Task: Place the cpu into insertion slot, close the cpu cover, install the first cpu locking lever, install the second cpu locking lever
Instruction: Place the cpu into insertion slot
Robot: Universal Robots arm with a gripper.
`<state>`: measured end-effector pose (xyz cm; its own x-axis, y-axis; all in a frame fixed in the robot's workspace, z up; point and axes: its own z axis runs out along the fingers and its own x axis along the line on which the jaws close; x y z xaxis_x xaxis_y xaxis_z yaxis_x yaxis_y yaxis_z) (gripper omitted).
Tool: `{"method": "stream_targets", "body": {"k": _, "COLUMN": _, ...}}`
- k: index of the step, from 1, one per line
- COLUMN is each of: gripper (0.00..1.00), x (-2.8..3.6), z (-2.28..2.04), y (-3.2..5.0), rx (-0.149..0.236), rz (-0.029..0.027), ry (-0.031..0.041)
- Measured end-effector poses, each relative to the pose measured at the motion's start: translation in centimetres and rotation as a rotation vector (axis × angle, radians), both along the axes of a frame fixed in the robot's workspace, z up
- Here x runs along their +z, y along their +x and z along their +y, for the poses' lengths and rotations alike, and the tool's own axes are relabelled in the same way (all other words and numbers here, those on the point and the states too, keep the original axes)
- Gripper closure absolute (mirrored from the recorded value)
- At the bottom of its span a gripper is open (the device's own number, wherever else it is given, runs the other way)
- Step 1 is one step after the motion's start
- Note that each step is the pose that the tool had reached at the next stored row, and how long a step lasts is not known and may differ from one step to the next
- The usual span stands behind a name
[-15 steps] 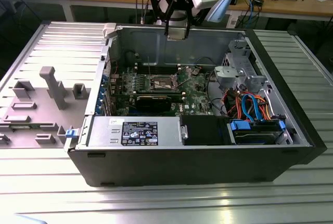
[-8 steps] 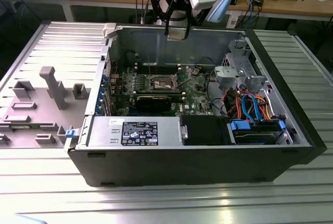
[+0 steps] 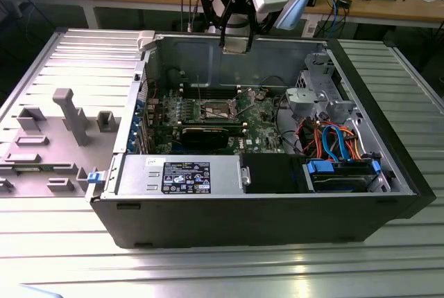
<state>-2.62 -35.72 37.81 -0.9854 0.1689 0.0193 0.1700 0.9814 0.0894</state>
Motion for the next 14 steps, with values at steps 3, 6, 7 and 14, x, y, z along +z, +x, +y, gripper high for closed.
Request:
{"method": "stream_targets", "body": {"k": 3, "gripper": 0.46, "x": 0.00, "z": 0.00, "y": 0.00, "rx": 0.000, "rz": 0.0000, "ry": 0.0000}}
{"method": "stream_targets", "body": {"k": 6, "gripper": 0.46, "x": 0.00, "z": 0.00, "y": 0.00, "rx": -0.004, "rz": 0.0000, "ry": 0.0000}}
{"method": "stream_targets", "body": {"k": 7, "gripper": 0.46, "x": 0.00, "z": 0.00, "y": 0.00, "rx": -0.006, "rz": 0.0000, "ry": 0.0000}}
{"method": "stream_targets", "body": {"k": 14, "gripper": 0.46, "x": -0.03, "z": 0.00, "y": 0.00, "rx": -0.054, "rz": 0.0000, "ry": -0.0001}}
